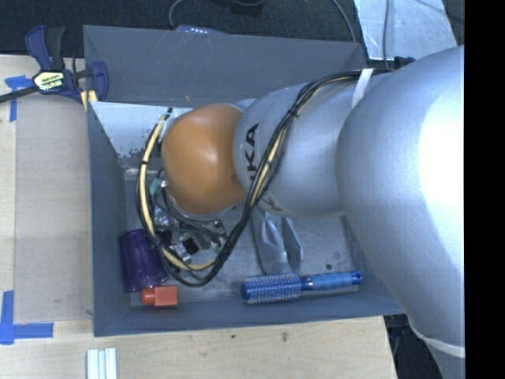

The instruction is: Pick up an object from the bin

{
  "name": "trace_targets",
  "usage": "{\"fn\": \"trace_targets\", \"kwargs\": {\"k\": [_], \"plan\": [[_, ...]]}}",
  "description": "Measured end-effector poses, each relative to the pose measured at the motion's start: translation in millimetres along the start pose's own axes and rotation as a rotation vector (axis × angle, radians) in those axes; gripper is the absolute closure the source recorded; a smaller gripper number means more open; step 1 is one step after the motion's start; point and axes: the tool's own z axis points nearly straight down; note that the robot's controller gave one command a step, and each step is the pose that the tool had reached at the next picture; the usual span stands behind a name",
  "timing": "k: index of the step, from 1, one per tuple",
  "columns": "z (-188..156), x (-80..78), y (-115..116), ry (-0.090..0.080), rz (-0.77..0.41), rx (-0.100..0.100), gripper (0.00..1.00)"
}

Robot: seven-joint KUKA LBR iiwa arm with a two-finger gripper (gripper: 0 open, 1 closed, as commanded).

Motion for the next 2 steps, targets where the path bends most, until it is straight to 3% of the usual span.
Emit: {"fn": "trace_targets", "kwargs": {"k": [2], "plan": [[-19.4,0.2,-0.3,0.001,0.0,0.0,1.0]]}}
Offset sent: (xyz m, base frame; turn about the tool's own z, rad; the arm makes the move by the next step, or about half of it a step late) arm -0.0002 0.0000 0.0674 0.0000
